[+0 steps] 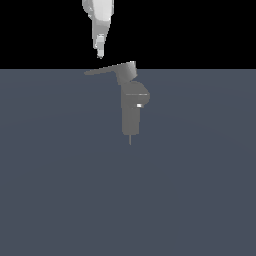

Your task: Turn on the faucet by rotating a designated handle.

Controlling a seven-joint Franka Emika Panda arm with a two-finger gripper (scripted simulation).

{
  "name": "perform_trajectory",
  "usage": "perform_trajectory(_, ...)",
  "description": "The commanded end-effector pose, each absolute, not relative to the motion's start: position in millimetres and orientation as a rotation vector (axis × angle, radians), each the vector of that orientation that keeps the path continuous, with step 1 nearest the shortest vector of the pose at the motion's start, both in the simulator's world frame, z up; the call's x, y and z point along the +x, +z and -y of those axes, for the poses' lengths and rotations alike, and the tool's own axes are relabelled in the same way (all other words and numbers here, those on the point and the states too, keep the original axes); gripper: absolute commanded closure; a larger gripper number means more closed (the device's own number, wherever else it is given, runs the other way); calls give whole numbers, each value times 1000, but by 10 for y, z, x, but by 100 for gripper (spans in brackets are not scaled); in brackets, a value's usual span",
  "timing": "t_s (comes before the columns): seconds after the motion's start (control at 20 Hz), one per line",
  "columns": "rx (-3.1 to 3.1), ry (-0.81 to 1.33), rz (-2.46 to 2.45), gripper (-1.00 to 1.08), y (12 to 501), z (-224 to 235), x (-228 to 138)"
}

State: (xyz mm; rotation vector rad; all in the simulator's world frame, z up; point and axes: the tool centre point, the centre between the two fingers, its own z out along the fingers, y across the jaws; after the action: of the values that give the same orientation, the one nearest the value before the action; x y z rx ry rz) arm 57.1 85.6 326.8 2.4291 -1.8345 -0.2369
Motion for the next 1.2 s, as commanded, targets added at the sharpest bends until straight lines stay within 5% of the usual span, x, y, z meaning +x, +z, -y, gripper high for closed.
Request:
perform_trajectory(0.0,2368,-231,1893,108,3120,-934,671)
perform_trajectory(1.15,2177,-205,2052,108,2627,-1182,890)
